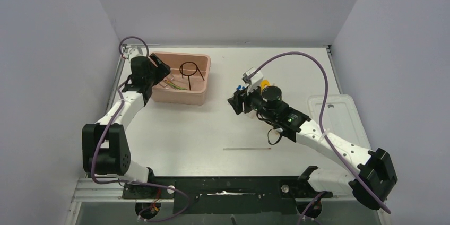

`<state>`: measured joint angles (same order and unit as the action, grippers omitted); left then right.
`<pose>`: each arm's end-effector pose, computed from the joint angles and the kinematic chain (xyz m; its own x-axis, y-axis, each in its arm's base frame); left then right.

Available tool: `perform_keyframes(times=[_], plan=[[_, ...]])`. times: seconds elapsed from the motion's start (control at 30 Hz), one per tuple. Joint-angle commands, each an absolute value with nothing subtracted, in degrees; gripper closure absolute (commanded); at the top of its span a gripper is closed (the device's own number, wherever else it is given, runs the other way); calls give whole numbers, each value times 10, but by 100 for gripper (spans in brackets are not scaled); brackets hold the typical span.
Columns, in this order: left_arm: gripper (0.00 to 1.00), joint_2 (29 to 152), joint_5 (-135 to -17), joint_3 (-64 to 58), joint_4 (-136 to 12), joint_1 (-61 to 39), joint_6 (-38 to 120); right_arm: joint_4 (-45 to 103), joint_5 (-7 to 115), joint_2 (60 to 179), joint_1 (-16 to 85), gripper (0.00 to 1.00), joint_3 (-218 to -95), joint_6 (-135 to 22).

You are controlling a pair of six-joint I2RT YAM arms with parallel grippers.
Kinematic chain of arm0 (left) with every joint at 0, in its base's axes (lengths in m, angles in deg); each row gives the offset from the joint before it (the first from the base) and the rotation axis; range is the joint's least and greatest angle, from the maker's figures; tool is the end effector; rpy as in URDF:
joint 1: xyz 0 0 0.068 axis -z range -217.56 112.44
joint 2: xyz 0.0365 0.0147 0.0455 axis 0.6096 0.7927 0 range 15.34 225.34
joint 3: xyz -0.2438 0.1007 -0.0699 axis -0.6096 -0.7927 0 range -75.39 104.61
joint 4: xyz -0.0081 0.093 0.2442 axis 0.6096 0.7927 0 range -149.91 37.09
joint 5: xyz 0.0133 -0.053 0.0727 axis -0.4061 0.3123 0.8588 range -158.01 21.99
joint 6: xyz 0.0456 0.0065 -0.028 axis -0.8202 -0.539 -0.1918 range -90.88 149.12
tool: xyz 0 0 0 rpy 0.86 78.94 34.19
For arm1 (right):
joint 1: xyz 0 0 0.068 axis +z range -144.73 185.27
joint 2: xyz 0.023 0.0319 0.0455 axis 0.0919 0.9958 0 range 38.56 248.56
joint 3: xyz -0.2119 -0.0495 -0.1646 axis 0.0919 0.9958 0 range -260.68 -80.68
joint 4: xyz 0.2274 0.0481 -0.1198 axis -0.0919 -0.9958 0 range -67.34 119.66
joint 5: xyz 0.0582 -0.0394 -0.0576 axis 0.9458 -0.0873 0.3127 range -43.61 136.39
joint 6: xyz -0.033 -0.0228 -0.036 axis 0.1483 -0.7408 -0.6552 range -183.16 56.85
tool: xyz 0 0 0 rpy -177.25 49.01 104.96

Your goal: Organize the chemistry lab equipment

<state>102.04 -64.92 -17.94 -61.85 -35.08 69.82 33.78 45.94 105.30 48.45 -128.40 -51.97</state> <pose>0.3448 -0.0130 0.2595 -0.3445 -0.6369 -0.6897 -0.3025 0.7708 -0.5607 0.1991 0.1865 0.3048 -0.3156 -0.0300 -0.9484 -0.6294 0.7546 0.1856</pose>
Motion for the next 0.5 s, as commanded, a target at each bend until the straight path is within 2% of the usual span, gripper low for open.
perform_keyframes(times=[0.0, 0.13, 0.27, 0.37, 0.47], plan=[[35, 940, -652, -165, -674, -336, 652, 354, 449, 1019, 475, 43, -1280, -517], [37, 879, -732, -193, -754, -268, 562, 347, 410, 985, 451, 45, -1270, -504], [38, 883, -874, -205, -802, -175, 465, 248, 228, 969, 394, 47, -1305, -401], [36, 922, -1017, -194, -784, -111, 365, 236, 217, 938, 336, 47, -1302, -380], [34, 956, -1084, -174, -720, -50, 269, 231, 235, 897, 295, 48, -1295, -379]])
